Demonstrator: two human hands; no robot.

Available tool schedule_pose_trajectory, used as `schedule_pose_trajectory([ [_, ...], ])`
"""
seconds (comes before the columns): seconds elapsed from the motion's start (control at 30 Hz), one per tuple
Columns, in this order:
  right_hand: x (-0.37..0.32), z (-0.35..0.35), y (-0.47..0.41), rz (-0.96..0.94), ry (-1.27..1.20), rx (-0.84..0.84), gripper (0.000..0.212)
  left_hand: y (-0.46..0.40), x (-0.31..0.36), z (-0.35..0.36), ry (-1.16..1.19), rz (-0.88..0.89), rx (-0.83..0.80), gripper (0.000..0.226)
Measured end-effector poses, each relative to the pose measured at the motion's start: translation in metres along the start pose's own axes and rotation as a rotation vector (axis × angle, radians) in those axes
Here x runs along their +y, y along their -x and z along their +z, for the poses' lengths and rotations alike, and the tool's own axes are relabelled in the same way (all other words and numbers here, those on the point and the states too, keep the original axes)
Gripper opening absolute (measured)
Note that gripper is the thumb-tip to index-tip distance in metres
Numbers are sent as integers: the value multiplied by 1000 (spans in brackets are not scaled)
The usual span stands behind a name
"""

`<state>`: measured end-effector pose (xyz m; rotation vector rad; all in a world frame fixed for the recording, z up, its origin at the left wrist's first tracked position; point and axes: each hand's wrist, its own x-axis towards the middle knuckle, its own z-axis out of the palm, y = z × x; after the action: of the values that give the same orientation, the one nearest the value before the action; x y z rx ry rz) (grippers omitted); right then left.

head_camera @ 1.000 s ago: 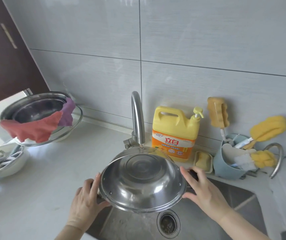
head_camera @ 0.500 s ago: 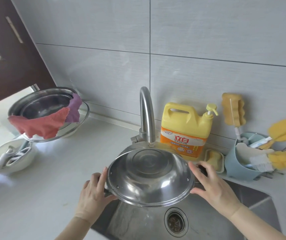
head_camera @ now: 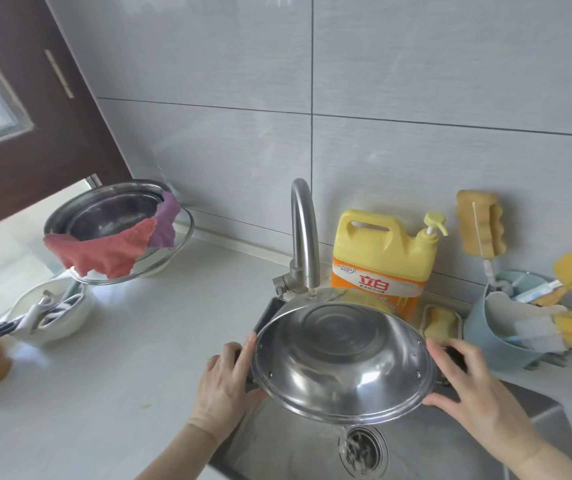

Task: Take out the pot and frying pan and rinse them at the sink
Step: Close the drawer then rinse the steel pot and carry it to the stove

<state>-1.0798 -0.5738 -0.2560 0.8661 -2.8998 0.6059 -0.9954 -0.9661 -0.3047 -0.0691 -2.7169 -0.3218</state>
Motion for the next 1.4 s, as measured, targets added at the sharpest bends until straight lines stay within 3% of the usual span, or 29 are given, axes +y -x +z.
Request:
schedule_pose_trajectory([
  [0.47, -44, 29, -32, -153, -9, 19, 138, 30, -46, -29, 58, -65, 24, 99],
  [0.77, -10, -4, 14, -2, 1, 50, 149, 2, 1, -5, 15, 56, -24, 111],
  [0.87, 2, -19, 33, 65, 10, 39, 151, -10, 21, -1, 21, 89, -4, 97],
  [1.17, 11, -34, 42, 103, 27, 9, 162, -14, 33, 1, 71, 108, 6, 119],
  [1.4, -13, 0, 10, -9, -4, -8, 147, 8, -2, -19, 1, -17, -83, 94],
])
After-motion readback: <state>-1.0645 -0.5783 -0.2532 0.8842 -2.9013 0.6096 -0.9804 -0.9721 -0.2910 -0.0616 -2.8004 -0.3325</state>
